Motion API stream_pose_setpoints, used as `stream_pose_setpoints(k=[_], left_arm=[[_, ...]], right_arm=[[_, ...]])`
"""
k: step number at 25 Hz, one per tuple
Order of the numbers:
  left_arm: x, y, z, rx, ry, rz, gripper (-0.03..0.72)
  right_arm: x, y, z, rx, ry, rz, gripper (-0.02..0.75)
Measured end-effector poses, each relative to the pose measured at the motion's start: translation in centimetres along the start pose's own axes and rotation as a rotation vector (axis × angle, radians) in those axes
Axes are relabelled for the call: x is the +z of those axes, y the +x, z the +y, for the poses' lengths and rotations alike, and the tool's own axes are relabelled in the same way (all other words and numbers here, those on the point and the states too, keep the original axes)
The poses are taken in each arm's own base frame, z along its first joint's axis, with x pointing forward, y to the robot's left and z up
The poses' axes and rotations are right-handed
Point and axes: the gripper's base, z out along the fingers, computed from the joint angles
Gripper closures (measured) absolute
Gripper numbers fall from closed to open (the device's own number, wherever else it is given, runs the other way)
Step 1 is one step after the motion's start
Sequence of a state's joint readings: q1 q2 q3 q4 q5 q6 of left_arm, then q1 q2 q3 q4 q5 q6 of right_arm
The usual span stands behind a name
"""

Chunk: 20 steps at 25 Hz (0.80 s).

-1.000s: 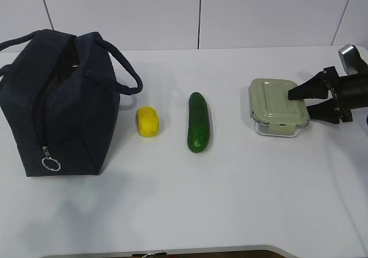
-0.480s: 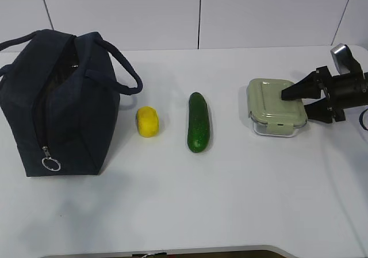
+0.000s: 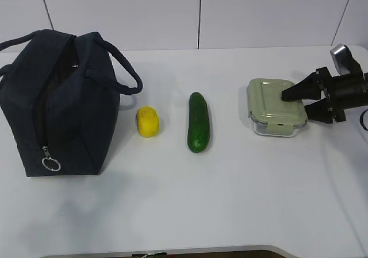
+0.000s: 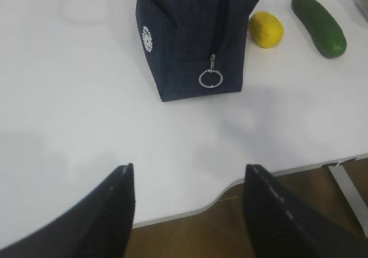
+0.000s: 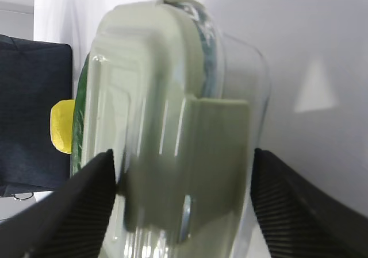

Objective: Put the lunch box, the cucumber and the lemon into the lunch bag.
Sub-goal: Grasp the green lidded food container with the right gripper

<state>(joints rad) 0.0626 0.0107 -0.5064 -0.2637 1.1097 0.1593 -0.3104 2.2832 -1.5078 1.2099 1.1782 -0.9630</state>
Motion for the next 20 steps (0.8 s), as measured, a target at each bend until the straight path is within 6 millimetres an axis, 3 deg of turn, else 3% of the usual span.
stream_pose_setpoints(k=[5, 20], left_arm=[[0.00, 0.00, 0.00, 0.000, 0.000, 0.000, 0.250], [0.00, 0.00, 0.00, 0.000, 0.000, 0.000, 0.250]], right_arm=[[-0.01, -0.04, 0.02, -0.001, 0.000, -0.001, 0.240], [-0.04, -0.08, 0.09, 0.007, -0.005, 0.000, 0.302]])
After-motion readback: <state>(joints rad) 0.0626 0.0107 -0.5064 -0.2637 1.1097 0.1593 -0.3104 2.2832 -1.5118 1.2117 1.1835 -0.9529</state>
